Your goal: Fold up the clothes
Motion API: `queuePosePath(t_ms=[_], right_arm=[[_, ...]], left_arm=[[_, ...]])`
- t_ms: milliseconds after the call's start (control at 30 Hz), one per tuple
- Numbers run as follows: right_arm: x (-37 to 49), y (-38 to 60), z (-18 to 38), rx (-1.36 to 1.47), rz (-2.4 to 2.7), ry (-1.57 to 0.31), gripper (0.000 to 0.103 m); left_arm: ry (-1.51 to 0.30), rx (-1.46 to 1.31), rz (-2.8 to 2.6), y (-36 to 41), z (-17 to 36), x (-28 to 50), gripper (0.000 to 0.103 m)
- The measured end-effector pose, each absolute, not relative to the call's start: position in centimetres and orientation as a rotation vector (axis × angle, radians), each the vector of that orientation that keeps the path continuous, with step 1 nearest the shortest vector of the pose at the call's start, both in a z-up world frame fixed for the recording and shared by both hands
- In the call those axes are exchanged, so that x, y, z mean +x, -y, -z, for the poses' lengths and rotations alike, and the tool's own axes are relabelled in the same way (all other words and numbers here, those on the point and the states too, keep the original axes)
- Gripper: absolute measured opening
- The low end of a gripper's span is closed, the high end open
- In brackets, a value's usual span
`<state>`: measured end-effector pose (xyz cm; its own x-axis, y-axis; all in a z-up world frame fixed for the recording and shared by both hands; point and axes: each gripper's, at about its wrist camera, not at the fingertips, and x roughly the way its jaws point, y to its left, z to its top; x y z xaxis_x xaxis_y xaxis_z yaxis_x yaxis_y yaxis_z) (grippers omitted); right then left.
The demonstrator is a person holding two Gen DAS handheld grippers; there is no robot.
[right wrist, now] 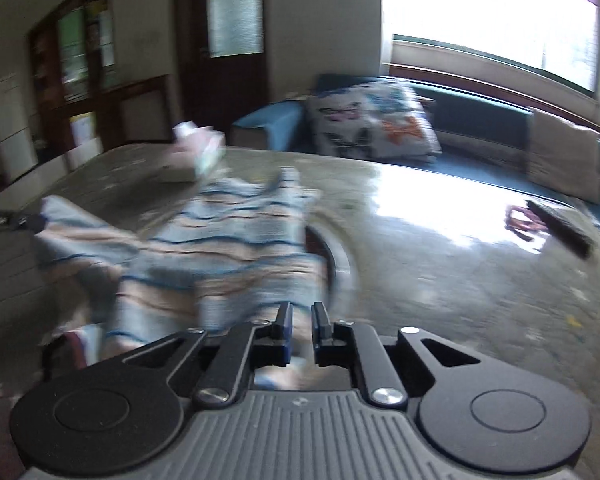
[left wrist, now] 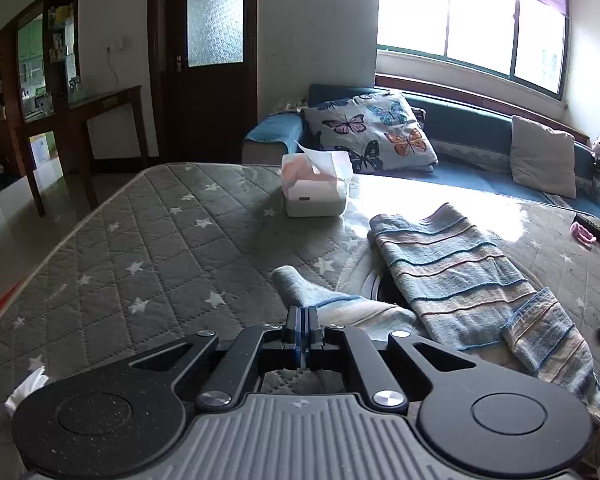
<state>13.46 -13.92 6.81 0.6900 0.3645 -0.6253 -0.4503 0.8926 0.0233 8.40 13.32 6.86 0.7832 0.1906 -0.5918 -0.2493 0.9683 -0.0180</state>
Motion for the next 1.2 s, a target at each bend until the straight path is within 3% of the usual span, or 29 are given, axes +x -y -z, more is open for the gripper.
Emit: queuePosePath(t_ms=[100,367,467,500,567,633,733,867,900,933,1033,1200], right_arm=[[13.6,11.2,-6.2,-0.177,-0.532,-0.666,0.033],[15.5,4.8,-2.8,-0.282,-0.586,-0.730,0.039],[15.6,4.9,-2.5,-0.297,-0.557,-0.731,0.032],[15.7,4.9,-2.5,-0.301,-0.547,-0.731,0.024],[15.8,5.0,-2.3,-0.311,-0.528,-0.731,0.010],[15.8,5.5,-2.5,-0.309,-0.509,-0.724,0.004],[15.6,6.9,-3.5,-0.289,-0.480,-0.699,0.002],[15.2,9.7,-5.3,-0.253,-0.420,-0.654,0.001],[15.0,10.6,-5.7,-0.243,-0.400,-0.644,0.001],[14.9,11.4,-6.1,-0.233,-0.379,-0.634,0.001],[14.5,14.3,-6.8,-0.200,-0.303,-0.618,0.001],[13.2,18.6,-6.5,-0.126,-0.200,-0.625,0.001]], left_arm=[[-0.611,-0.099,-0.257,-13.7,-7.3,7.7,0.000],[-0.649,-0.128,-0.225,-14.9,-6.0,8.1,0.000],[-0.675,-0.132,-0.214,-15.2,-4.9,9.0,0.003],[-0.684,-0.134,-0.209,-15.4,-4.6,9.4,0.004],[-0.704,-0.138,-0.206,-15.6,-3.9,10.2,0.014],[-0.723,-0.142,-0.212,-15.8,-3.2,11.2,0.041],[-0.755,-0.148,-0.218,-16.1,-2.0,12.7,0.044],[-0.795,-0.172,-0.211,-16.4,-0.9,14.1,0.042],[-0.797,-0.176,-0.208,-16.4,-0.7,14.2,0.034],[-0.800,-0.180,-0.204,-16.4,-0.6,14.3,0.019],[-0.799,-0.187,-0.199,-16.3,-0.3,14.3,0.007],[-0.761,-0.202,-0.226,-16.3,-1.4,12.7,0.005]])
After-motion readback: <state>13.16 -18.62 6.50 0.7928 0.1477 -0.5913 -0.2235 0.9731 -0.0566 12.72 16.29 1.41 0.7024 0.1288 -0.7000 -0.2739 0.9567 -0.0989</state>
